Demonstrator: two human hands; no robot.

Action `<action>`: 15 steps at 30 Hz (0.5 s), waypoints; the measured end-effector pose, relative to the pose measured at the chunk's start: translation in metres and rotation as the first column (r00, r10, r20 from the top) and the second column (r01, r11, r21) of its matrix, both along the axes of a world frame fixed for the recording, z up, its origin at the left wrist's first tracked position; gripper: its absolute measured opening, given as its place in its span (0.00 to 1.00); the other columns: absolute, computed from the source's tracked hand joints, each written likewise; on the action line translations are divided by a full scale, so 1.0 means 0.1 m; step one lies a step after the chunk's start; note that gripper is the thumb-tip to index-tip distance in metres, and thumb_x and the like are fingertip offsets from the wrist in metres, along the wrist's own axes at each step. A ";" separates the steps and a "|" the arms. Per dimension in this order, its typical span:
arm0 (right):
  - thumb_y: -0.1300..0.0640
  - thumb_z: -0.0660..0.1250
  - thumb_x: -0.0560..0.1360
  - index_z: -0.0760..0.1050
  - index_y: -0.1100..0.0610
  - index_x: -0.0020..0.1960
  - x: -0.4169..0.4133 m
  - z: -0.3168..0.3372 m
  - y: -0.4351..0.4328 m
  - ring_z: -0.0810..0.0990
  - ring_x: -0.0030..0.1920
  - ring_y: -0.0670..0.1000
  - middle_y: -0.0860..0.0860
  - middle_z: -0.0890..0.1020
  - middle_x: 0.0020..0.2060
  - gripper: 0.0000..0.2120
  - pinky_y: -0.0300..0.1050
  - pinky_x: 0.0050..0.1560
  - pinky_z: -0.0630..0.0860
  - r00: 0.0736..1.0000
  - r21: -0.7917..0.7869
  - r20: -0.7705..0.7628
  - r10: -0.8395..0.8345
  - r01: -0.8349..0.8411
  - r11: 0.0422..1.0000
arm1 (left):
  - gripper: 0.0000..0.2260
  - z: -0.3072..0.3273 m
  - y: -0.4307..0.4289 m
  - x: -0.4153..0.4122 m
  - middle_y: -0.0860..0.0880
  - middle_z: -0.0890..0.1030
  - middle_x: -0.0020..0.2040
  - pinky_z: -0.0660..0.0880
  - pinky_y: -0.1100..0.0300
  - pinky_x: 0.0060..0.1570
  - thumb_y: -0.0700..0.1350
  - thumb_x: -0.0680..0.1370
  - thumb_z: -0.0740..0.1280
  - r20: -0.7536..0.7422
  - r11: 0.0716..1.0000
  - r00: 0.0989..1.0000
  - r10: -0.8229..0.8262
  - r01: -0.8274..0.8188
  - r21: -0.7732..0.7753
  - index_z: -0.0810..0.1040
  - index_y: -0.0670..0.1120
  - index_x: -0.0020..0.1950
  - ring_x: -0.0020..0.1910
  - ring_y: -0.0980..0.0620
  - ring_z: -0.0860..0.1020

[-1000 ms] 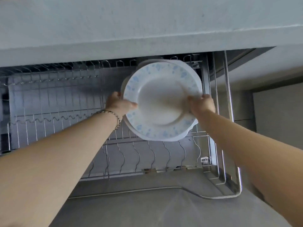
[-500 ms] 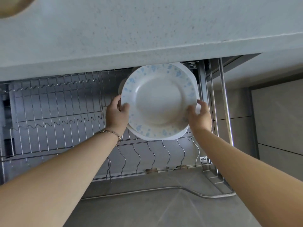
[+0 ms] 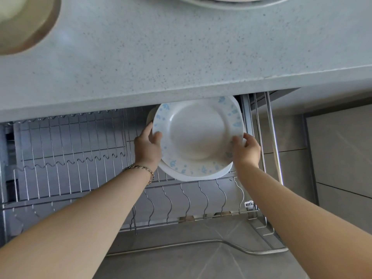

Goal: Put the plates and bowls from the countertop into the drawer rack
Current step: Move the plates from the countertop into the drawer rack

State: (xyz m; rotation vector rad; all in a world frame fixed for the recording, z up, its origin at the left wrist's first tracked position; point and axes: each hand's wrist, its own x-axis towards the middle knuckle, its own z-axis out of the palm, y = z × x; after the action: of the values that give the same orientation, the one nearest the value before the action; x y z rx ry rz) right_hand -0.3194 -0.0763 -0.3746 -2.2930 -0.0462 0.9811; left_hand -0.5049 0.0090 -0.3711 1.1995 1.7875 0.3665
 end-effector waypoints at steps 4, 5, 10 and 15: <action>0.55 0.58 0.79 0.70 0.56 0.67 -0.03 0.11 0.00 0.75 0.45 0.53 0.50 0.77 0.46 0.18 0.39 0.40 0.67 0.998 -0.015 0.020 0.053 -0.053 0.998 | 0.18 -0.02 -0.01 -0.01 0.41 0.77 0.61 0.68 0.63 0.49 0.43 0.79 0.60 -0.058 0.999 0.998 -0.017 0.014 -0.047 0.70 0.48 0.70 0.56 0.45 0.76; 0.55 0.57 0.79 0.69 0.56 0.68 -0.02 0.16 -0.01 0.74 0.47 0.53 0.52 0.77 0.50 0.18 0.39 0.39 0.66 0.994 -0.044 0.025 0.104 -0.103 0.994 | 0.19 0.00 -0.01 0.00 0.40 0.76 0.62 0.68 0.63 0.49 0.44 0.79 0.59 -0.074 0.996 0.997 -0.038 0.032 -0.077 0.69 0.48 0.71 0.57 0.44 0.76; 0.59 0.57 0.78 0.63 0.57 0.71 0.06 0.52 -0.05 0.77 0.50 0.58 0.58 0.77 0.61 0.22 0.41 0.43 0.68 0.868 -0.291 -0.132 0.479 -0.496 0.818 | 0.24 0.46 -0.12 0.10 0.36 0.64 0.69 0.69 0.51 0.61 0.45 0.80 0.59 -0.272 0.948 0.927 -0.260 0.191 -0.253 0.58 0.44 0.75 0.66 0.38 0.68; 0.57 0.57 0.77 0.73 0.55 0.65 0.27 1.34 0.09 0.79 0.56 0.55 0.54 0.78 0.61 0.17 0.40 0.50 0.71 0.594 -0.306 -0.154 0.790 -0.788 0.534 | 0.13 1.41 -0.25 0.36 0.47 0.76 0.60 0.73 0.61 0.51 0.41 0.78 0.57 -0.085 0.786 0.803 -0.589 0.547 -0.287 0.75 0.45 0.60 0.55 0.49 0.76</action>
State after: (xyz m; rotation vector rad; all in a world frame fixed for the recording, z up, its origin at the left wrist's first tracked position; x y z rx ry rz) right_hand -0.2921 -0.0673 -0.2402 -2.6173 -1.1088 1.5209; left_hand -0.4687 -0.0164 -0.2298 1.5456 1.4519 -0.3210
